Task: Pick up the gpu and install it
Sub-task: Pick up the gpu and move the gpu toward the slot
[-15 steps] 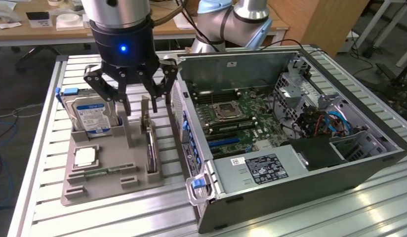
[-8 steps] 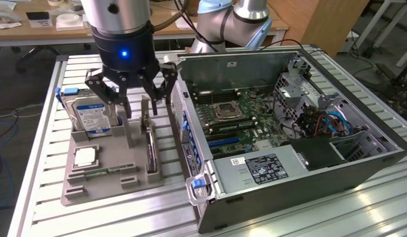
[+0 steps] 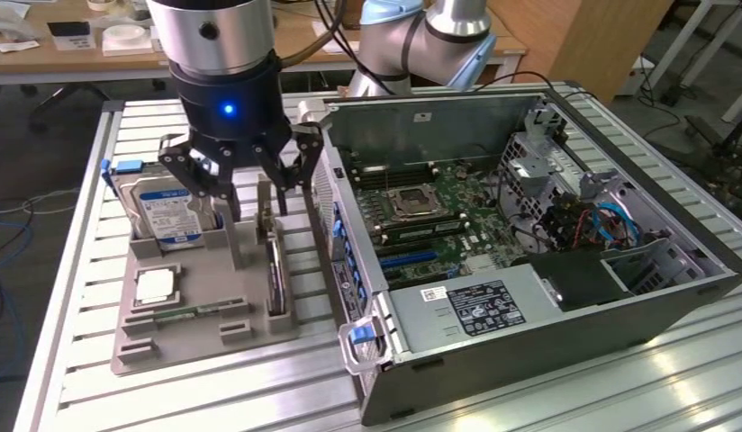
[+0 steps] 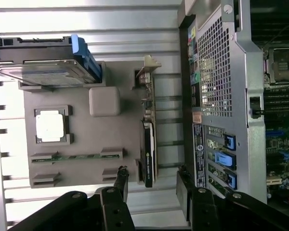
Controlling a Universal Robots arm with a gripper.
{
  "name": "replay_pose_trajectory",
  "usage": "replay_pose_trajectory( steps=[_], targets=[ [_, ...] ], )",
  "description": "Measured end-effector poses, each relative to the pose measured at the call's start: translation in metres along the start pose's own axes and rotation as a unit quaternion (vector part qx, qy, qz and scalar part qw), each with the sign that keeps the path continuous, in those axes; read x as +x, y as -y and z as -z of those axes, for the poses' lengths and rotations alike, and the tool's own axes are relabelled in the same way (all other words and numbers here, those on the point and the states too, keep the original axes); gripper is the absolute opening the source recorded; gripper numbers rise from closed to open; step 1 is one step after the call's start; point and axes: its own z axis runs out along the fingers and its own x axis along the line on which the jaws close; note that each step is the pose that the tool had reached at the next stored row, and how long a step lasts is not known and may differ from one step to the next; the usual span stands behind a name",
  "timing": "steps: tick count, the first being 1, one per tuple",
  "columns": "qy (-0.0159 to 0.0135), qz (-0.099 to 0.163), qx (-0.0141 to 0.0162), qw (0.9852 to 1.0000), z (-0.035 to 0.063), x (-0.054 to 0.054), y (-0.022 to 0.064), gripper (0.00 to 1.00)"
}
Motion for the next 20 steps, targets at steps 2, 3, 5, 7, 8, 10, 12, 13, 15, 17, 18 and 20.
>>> replay_pose_trajectory(
  steps=[2,3,5,7,8,10,12,13,15,17,18,20],
  targets=[
    [0.0000,0.000,0.0000,1.0000,-0.0020,0.000,0.0001,0.53],
    [0.0000,0.000,0.0000,1.0000,-0.0029,0.000,0.0001,0.53],
    [0.0000,0.000,0.0000,1.0000,-0.0052,0.000,0.0003,0.53],
    [0.0001,0.000,0.0000,1.0000,-0.0079,0.000,0.0004,0.53],
    [0.0001,0.000,0.0000,1.0000,-0.0094,0.001,0.0005,0.53],
    [0.0001,0.000,0.0000,1.0000,-0.0123,0.001,0.0006,0.53],
    [0.0001,0.000,0.0000,1.0000,-0.0155,0.001,0.0008,0.53],
    [0.0001,0.000,-0.0001,1.0000,-0.0170,0.001,0.0008,0.53],
    [0.0001,0.000,0.0000,1.0000,-0.0194,0.001,0.0009,0.53],
    [0.0000,0.000,0.0001,1.0000,-0.0197,0.001,0.0009,0.53],
    [0.0000,0.000,0.0001,1.0000,-0.0197,0.001,0.0010,0.53],
    [0.0001,0.000,0.0000,1.0000,-0.0198,0.001,0.0010,0.53]
  ],
)
